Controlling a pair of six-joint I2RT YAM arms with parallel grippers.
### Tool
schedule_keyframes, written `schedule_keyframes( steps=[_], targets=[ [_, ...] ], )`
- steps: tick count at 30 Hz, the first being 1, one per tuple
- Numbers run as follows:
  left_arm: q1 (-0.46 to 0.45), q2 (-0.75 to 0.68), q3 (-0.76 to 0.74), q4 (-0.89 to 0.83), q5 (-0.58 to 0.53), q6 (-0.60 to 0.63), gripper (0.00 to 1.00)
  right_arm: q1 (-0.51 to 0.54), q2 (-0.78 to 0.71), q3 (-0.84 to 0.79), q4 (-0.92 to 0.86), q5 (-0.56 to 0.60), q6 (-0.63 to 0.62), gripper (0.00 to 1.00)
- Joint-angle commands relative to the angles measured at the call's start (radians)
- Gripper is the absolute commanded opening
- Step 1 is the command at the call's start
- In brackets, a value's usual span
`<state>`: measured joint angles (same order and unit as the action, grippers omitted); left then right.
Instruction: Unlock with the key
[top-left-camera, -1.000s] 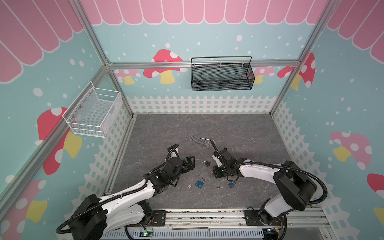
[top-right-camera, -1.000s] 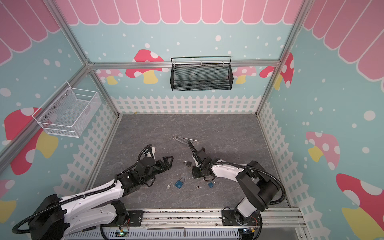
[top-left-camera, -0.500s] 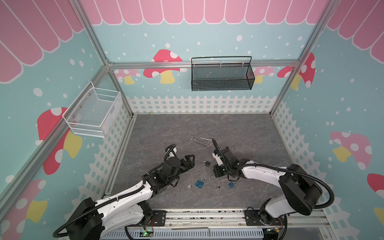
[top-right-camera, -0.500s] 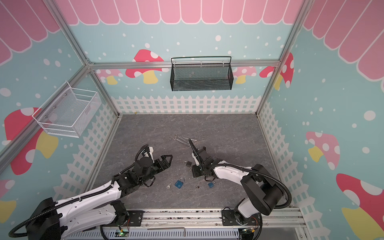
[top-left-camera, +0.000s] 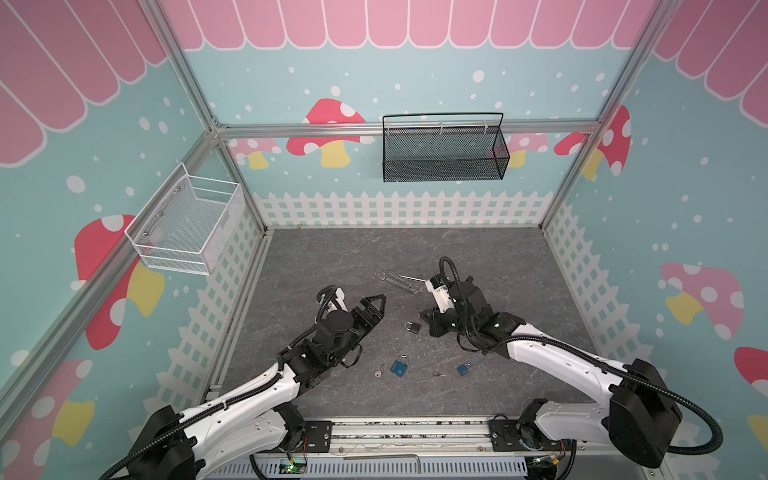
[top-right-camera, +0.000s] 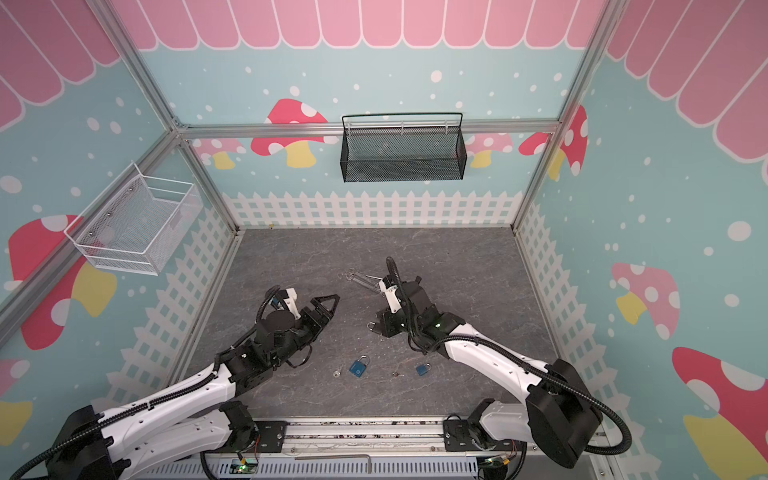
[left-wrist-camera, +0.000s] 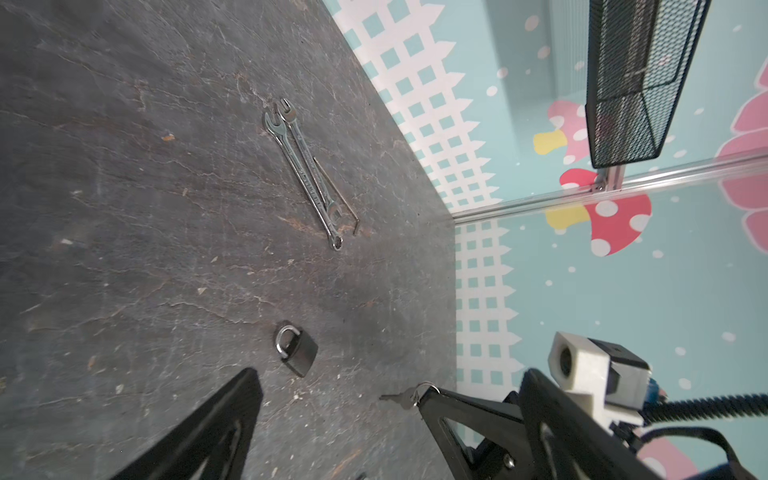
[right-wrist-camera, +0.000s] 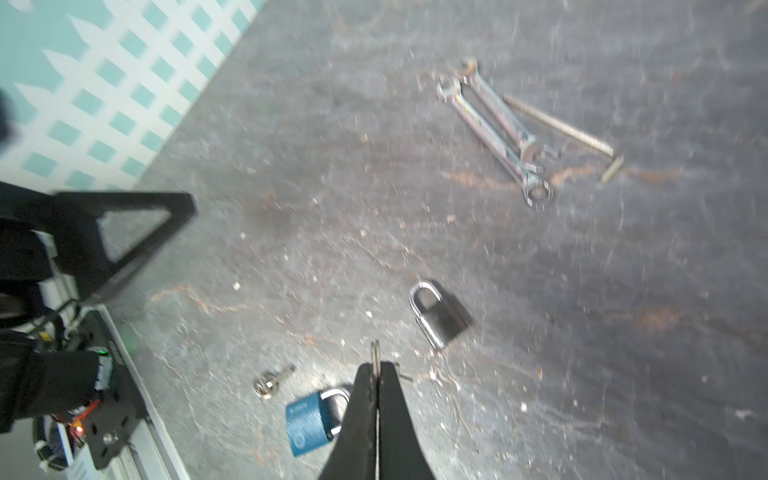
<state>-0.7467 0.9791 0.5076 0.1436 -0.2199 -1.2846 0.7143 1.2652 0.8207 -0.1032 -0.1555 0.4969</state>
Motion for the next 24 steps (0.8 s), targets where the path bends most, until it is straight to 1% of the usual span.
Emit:
schedule_keyframes(
  steps=[1,5,7,10,14,16,19,24],
  targets=[
    [0.018,0.046,0.027,0.142,0.026,-0.161,0.95,0.001,-0.015,0.054,0.059,-0.007,0.023,0.0],
    [0.033,0.13,0.057,0.246,0.083,-0.28,0.92,-0.001,-0.017,0.082,0.131,-0.013,0.052,0.0],
    [0.035,0.172,0.075,0.305,0.1,-0.319,0.9,-0.001,-0.017,0.091,0.174,-0.028,0.058,0.0],
    [0.034,0.218,0.107,0.351,0.1,-0.349,0.9,-0.001,-0.013,0.104,0.206,-0.035,0.068,0.0],
    [0.031,0.284,0.14,0.41,0.13,-0.437,0.88,-0.001,-0.004,0.111,0.262,-0.06,0.092,0.0],
    [0.015,0.31,0.148,0.44,0.121,-0.486,0.88,-0.001,0.003,0.113,0.293,-0.09,0.105,0.0],
    [0.001,0.34,0.183,0.455,0.121,-0.512,0.88,-0.001,0.022,0.115,0.334,-0.147,0.123,0.0],
    [-0.012,0.346,0.194,0.447,0.078,-0.543,0.87,-0.001,0.023,0.083,0.392,-0.174,0.134,0.0]
  ],
)
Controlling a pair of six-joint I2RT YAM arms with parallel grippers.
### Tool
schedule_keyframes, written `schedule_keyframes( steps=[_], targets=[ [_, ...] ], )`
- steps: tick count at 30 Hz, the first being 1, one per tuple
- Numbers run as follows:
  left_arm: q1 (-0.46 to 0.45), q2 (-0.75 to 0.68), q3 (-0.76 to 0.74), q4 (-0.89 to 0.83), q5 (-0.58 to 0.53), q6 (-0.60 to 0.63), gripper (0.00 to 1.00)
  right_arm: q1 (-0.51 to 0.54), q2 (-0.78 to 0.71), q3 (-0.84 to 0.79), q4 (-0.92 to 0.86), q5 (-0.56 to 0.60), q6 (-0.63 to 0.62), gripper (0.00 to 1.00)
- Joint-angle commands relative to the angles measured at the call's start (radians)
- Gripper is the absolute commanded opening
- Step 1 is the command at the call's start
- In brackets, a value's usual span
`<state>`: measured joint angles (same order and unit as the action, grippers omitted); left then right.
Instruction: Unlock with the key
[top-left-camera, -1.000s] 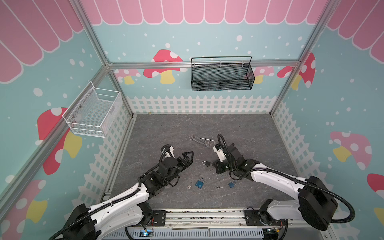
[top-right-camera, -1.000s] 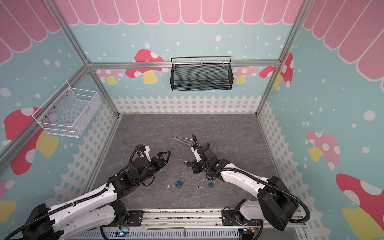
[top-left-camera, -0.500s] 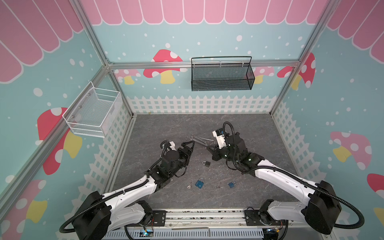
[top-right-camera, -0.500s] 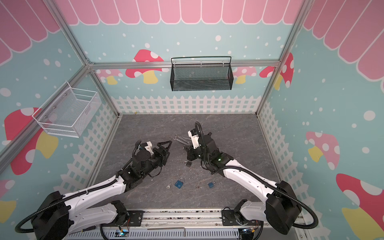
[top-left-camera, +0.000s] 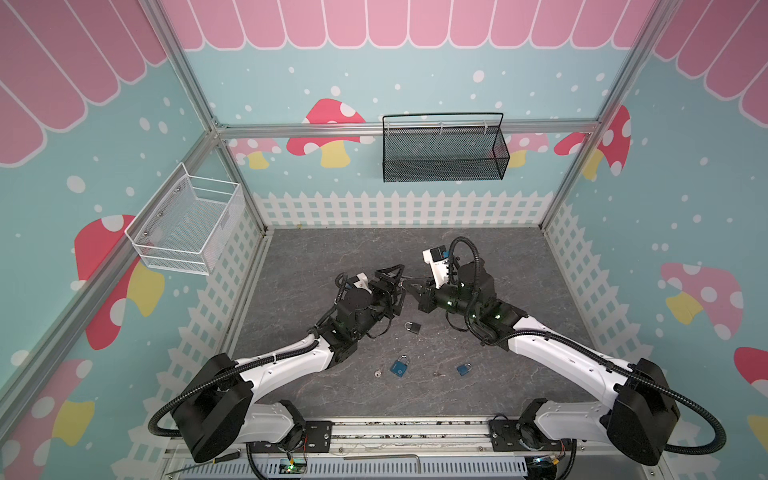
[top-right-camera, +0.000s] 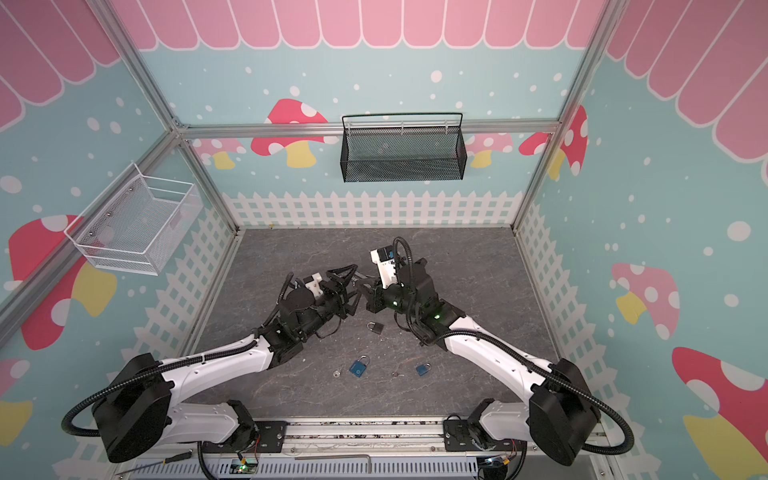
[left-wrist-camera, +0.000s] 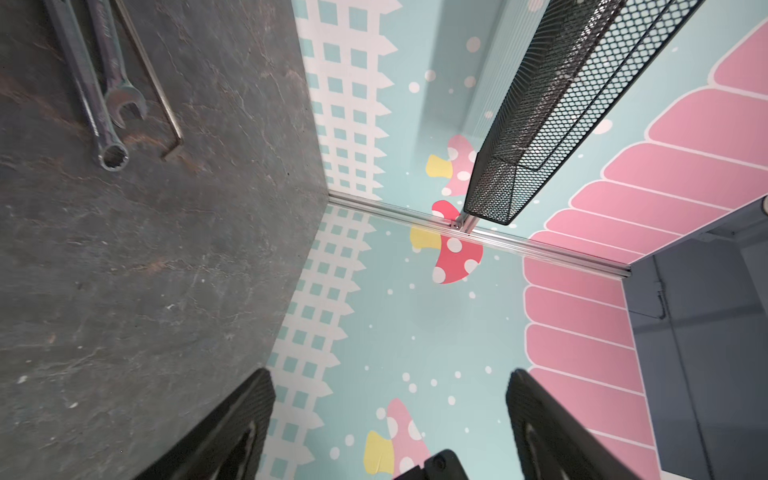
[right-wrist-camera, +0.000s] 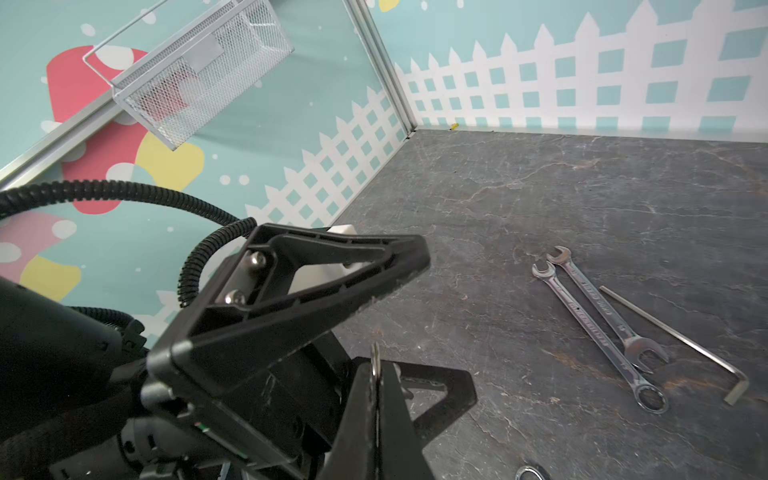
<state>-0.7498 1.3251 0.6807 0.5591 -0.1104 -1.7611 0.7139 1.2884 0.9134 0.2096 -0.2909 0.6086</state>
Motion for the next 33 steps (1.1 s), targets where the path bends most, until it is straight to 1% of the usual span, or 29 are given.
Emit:
schedule_keyframes(
  steps=[1,5,9,13,17,19,24,33],
  targets=[
    [-0.013,-0.005,0.014,0.042,-0.051,-0.068,0.85,-0.001,-0.001,-0.018,0.081,-0.036,0.024,0.0],
    [-0.019,-0.025,-0.004,0.047,-0.094,-0.069,0.82,-0.001,-0.009,-0.04,0.079,-0.042,0.035,0.0],
    [-0.022,-0.03,-0.013,0.032,-0.103,-0.076,0.76,-0.001,-0.032,-0.053,0.078,-0.023,0.023,0.0],
    [-0.023,-0.021,-0.034,0.078,-0.115,-0.092,0.63,0.0,-0.047,-0.049,0.058,0.006,0.013,0.0],
    [-0.023,-0.02,-0.039,0.075,-0.117,-0.096,0.51,-0.001,-0.06,-0.054,0.057,0.028,0.011,0.0],
    [-0.023,-0.02,-0.041,0.073,-0.117,-0.097,0.43,-0.001,-0.06,-0.053,0.051,0.035,0.01,0.0],
    [-0.023,-0.023,-0.046,0.072,-0.12,-0.1,0.28,-0.002,-0.06,-0.051,0.041,0.039,0.006,0.0],
    [-0.023,-0.03,-0.043,0.058,-0.119,-0.098,0.15,-0.002,-0.066,-0.054,0.041,0.048,0.0,0.0]
  ],
)
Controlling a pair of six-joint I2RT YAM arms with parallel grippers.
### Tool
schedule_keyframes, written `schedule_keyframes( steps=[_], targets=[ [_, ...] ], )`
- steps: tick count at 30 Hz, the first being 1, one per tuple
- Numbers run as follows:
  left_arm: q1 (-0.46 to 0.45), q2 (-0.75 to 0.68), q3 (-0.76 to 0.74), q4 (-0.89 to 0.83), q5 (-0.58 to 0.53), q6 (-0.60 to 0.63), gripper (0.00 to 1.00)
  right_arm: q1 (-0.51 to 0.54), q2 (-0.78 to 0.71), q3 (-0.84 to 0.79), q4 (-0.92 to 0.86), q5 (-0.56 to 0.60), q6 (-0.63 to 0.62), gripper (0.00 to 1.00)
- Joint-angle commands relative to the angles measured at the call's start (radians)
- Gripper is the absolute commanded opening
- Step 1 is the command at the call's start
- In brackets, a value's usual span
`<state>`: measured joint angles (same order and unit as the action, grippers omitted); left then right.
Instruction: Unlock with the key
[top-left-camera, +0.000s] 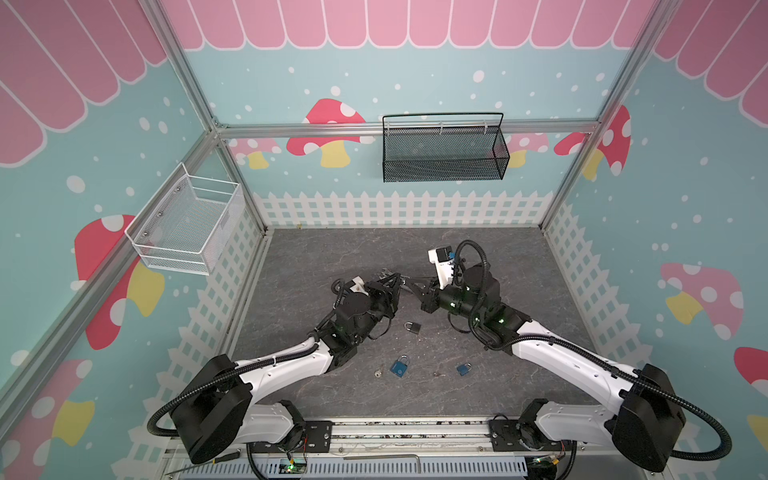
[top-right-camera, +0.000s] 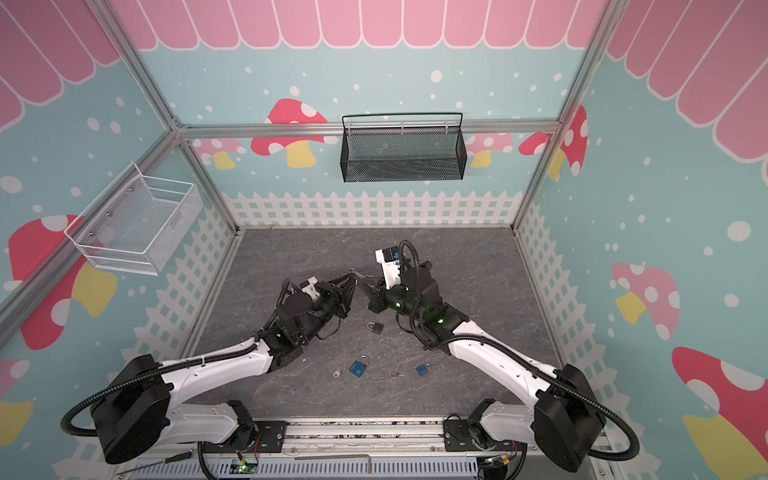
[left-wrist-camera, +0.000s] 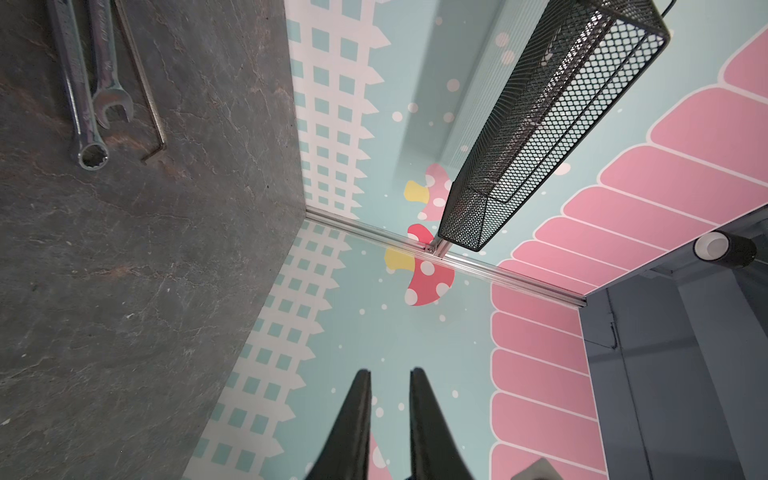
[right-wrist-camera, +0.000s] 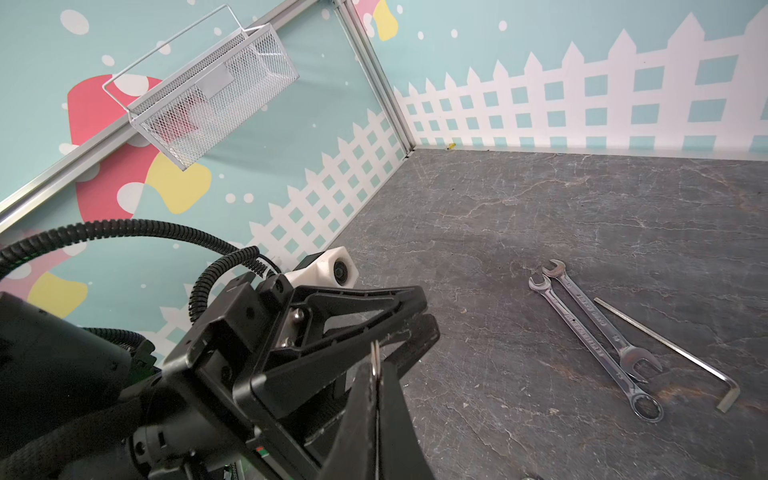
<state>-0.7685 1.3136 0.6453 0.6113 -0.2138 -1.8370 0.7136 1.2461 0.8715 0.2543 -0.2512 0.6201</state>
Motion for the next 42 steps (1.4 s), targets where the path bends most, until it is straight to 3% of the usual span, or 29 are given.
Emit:
schedule_keyframes(
  steps=[1,11,15,20,25,27,34,42],
  targets=[
    [-0.005,-0.018,-0.005,0.003,-0.014,-0.022,0.13,-0.001,-0.024,-0.012,-0.003,0.007,-0.012,0.0],
    [-0.005,-0.009,0.007,-0.002,-0.007,-0.014,0.0,-0.002,-0.031,-0.012,-0.003,-0.009,-0.024,0.0],
    [-0.005,0.0,0.013,0.008,0.001,-0.002,0.0,-0.002,-0.035,-0.009,-0.003,-0.015,-0.027,0.0],
    [0.004,0.005,0.03,0.002,0.024,0.067,0.0,-0.008,-0.064,-0.014,-0.029,-0.005,-0.027,0.23],
    [0.037,-0.012,0.099,-0.179,0.1,0.309,0.0,-0.051,-0.103,-0.009,-0.089,-0.063,-0.018,0.45],
    [0.048,-0.021,0.113,-0.237,0.118,0.405,0.0,-0.085,-0.119,-0.012,-0.112,-0.123,-0.001,0.53],
    [0.07,-0.011,0.141,-0.184,0.235,0.725,0.0,-0.241,-0.099,-0.018,-0.098,-0.478,0.105,0.54],
    [0.071,0.031,0.13,0.033,0.361,0.849,0.0,-0.281,0.001,-0.035,0.047,-0.69,0.254,0.54]
  ],
)
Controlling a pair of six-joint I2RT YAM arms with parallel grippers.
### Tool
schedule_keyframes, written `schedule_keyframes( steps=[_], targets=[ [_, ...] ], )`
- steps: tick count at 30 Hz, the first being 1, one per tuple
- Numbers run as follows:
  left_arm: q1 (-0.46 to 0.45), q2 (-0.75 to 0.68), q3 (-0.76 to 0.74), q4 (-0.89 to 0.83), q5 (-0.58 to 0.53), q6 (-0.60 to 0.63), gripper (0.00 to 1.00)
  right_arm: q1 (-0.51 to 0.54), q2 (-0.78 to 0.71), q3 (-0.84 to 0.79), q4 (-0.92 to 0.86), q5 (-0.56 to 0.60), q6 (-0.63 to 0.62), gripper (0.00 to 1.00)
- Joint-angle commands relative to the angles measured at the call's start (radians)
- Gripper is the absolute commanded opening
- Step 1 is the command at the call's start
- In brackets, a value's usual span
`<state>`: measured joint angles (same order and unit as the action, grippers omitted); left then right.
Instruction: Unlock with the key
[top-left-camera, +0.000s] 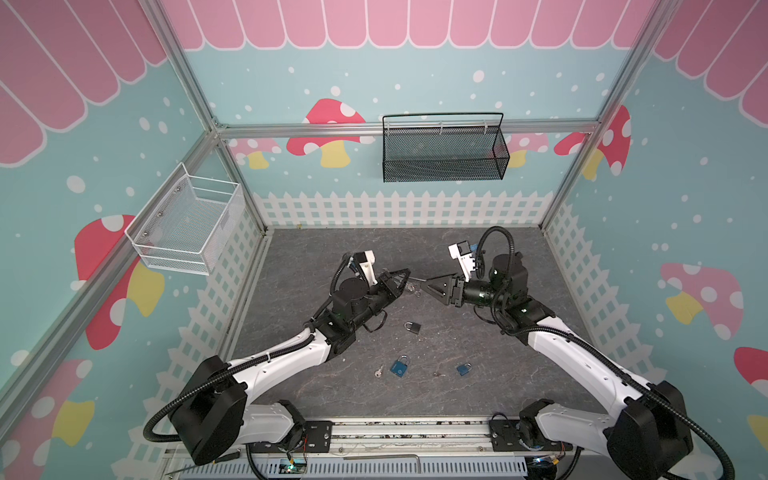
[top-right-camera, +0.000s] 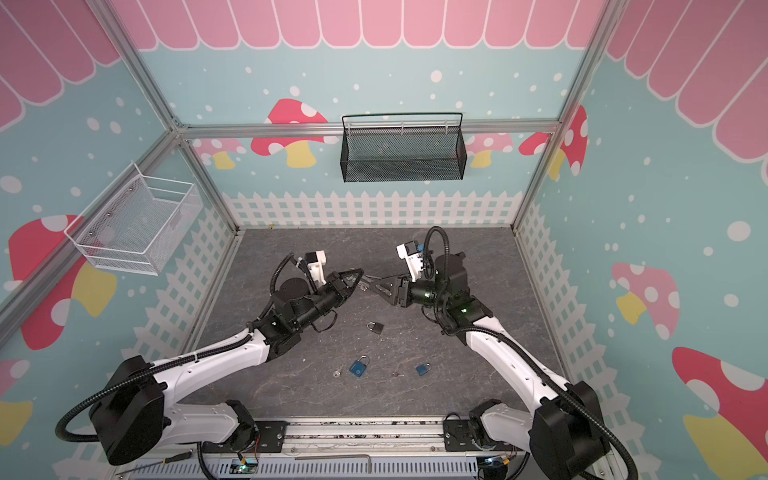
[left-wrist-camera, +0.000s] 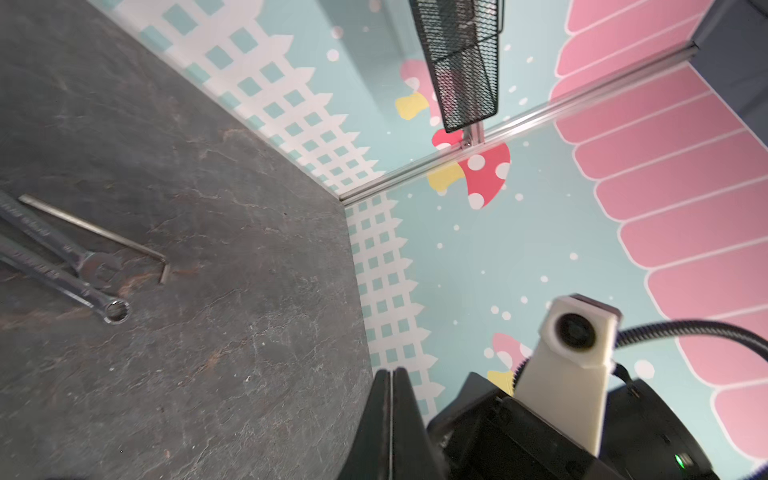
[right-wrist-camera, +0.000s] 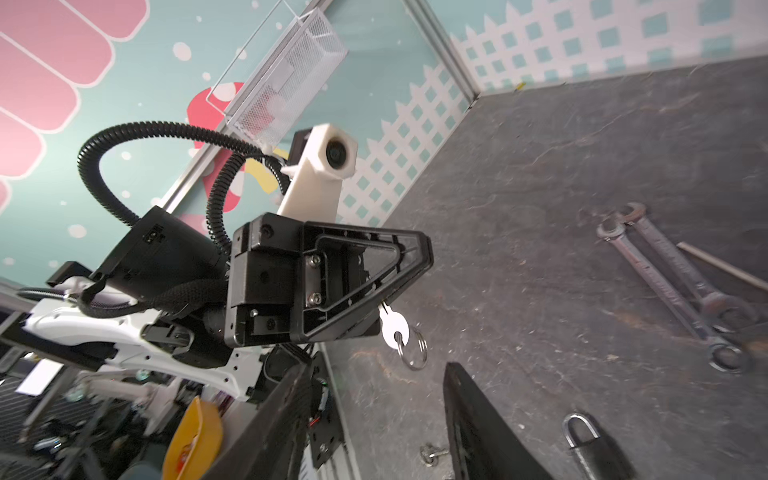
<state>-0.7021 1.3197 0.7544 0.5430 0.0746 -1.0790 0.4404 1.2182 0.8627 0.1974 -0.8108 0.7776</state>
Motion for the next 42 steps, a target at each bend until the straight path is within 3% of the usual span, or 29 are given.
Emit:
schedule_keyframes(
  steps=[1,20,42],
  targets=[
    [0.004,0.031,0.023,0.113,0.082,0.091,0.0,-0.009,0.035,-0.032,0.135,-0.14,0.116,0.53],
    [0.0,0.053,0.033,0.204,0.131,0.087,0.0,-0.009,0.109,-0.048,0.312,-0.155,0.202,0.37],
    [-0.007,0.047,0.046,0.195,0.135,0.094,0.0,-0.009,0.116,-0.07,0.33,-0.136,0.196,0.22]
  ],
)
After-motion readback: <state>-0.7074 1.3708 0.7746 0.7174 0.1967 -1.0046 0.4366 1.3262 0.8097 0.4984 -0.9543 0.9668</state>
